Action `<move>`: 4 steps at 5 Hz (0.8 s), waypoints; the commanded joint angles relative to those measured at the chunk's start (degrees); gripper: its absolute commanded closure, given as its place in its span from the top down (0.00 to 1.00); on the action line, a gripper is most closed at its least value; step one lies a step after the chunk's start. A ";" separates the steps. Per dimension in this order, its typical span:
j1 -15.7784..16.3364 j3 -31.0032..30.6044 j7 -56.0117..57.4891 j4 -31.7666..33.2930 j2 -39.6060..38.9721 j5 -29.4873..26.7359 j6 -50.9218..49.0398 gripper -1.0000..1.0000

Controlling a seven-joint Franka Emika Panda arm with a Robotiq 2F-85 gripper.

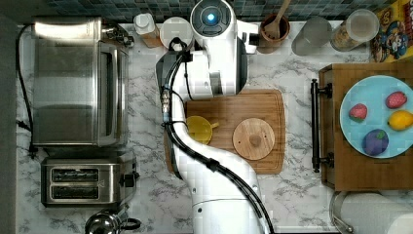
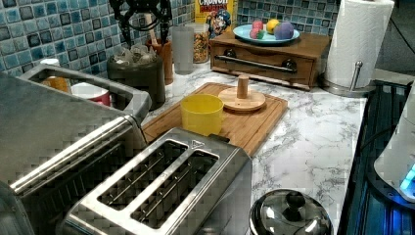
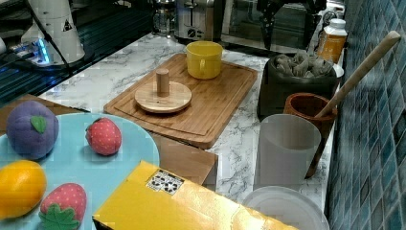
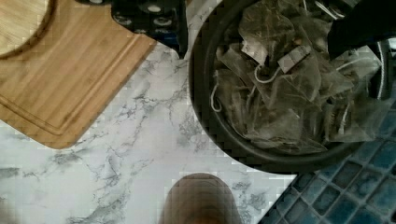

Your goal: Get a tea bag.

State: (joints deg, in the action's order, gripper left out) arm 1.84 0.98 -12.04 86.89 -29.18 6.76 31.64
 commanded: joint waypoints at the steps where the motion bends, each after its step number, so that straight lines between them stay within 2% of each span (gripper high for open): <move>1: 1.85 -0.06 -2.61 -15.31 -2.19 -0.04 -2.23 1.00; 3: 1.90 -0.79 -0.78 -24.58 -9.25 -0.67 -9.94 1.00; 4: 1.91 -0.92 -1.60 -25.66 -10.05 0.04 -10.08 1.00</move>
State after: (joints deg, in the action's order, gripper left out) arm 2.51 -0.41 -12.35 69.44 -40.37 6.92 22.79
